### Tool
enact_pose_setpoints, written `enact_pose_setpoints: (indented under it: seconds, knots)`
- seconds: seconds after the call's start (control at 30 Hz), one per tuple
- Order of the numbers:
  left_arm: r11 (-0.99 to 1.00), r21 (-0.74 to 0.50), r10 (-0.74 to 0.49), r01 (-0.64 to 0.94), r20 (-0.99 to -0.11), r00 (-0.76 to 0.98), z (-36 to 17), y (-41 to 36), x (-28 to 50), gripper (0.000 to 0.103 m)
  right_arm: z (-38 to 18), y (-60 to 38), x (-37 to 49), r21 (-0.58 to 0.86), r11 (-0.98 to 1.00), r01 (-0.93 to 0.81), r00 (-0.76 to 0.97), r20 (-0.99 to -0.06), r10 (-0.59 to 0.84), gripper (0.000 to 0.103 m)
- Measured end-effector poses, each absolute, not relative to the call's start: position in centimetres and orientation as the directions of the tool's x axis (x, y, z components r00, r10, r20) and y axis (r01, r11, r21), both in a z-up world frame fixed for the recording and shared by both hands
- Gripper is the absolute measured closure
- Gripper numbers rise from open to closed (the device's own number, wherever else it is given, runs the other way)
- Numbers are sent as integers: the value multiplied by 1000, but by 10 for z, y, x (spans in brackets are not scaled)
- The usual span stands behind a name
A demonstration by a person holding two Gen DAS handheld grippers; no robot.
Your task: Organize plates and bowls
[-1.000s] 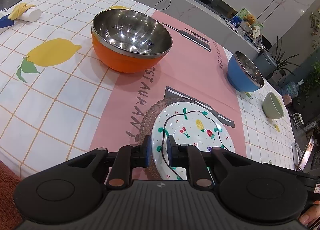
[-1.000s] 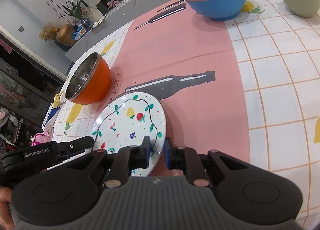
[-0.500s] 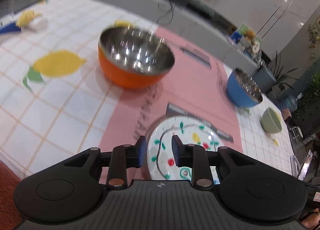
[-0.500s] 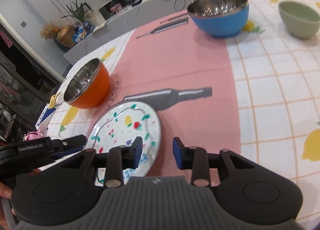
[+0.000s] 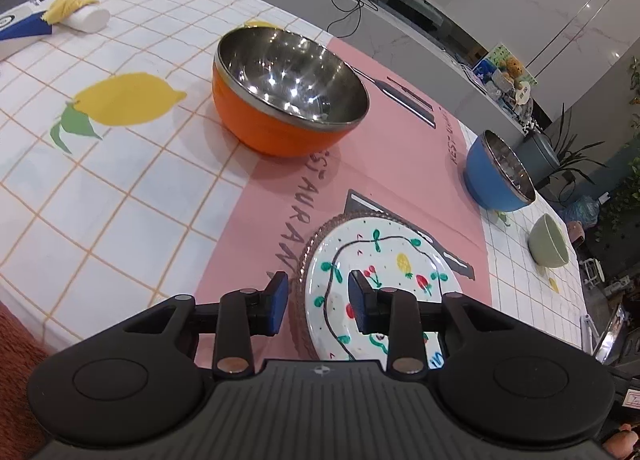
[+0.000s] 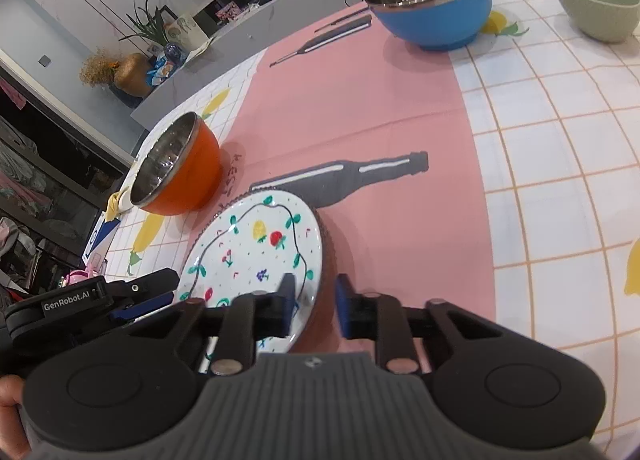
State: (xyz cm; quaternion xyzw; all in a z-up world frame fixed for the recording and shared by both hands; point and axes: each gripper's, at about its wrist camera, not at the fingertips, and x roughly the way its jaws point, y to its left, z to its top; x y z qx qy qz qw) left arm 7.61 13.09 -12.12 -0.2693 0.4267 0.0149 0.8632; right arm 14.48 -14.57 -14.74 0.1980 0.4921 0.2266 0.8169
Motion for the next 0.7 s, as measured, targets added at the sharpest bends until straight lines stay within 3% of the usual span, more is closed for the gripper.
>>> enact_pose_setpoints:
  seconds: [0.07, 0.27, 0.63, 0.7]
  knots:
    - [855, -454, -210, -250, -744, 634, -121, 130, 77, 70, -147, -144, 145, 550, 816, -177, 419, -709, 568, 95]
    - [858, -446, -203, -254, -749, 631, -122, 130, 78, 76, -145, -139, 149, 517, 836, -182, 447, -714, 539, 97]
    - [880, -403, -172, -251, -764, 622, -123, 126, 79, 85, -142, -129, 149, 435, 867, -244, 480, -723, 497, 96]
    - [881, -401, -168, -253, -763, 624, -122, 126, 79, 85, -142, -130, 149, 441, 864, -245, 477, -720, 503, 92]
